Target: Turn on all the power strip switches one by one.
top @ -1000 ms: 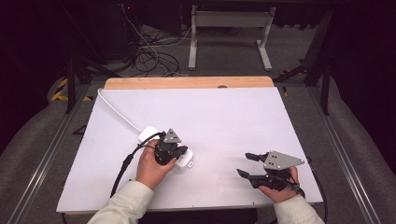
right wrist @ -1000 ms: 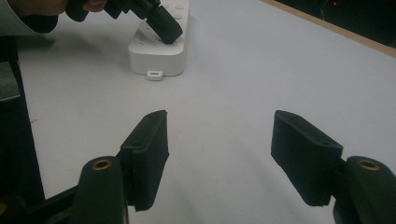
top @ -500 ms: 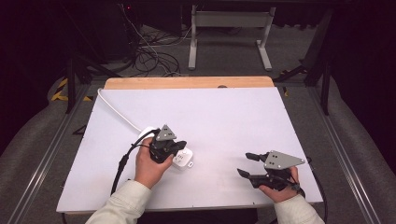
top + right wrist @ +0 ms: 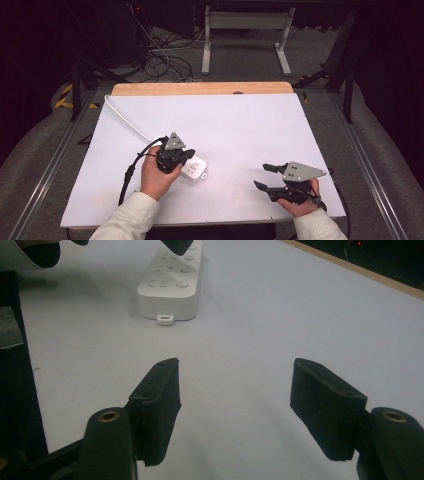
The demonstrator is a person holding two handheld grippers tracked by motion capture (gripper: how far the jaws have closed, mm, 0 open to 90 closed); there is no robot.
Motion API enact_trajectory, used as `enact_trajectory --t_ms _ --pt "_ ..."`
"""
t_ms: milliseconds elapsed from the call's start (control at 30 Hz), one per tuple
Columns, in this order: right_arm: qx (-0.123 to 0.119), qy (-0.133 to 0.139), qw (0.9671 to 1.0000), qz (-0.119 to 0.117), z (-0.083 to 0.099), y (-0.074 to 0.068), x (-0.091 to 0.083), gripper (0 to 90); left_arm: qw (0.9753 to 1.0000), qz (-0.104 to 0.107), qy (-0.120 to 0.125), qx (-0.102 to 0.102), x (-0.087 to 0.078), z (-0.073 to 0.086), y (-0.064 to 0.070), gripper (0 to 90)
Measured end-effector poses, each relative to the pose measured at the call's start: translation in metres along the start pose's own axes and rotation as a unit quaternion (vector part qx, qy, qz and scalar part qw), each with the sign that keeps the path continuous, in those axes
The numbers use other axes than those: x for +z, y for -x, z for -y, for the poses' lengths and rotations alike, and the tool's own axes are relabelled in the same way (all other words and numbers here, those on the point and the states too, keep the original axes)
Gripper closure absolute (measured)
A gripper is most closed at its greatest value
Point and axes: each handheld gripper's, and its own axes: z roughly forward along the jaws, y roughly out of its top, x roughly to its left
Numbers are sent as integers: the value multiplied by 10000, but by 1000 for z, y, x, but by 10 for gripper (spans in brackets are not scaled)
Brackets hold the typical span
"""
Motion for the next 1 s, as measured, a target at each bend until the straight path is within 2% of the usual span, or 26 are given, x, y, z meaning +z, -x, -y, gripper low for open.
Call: enact_trajectory --t_ms 400,800,900,1000 --pt "0 -28 10000 -2 0 0 1 370 9994 -224 -233 -84 7 6 -12 900" --pt "1 -28 10000 -4 0 0 1 370 9993 -189 -279 -172 14 10 -17 900" --pt "1 -27 10000 -3 0 0 1 370 9993 -194 -300 -101 14 10 -17 900" --pt "8 -38 10000 -1 0 0 1 370 9994 -172 -284 -119 15 10 -16 900"
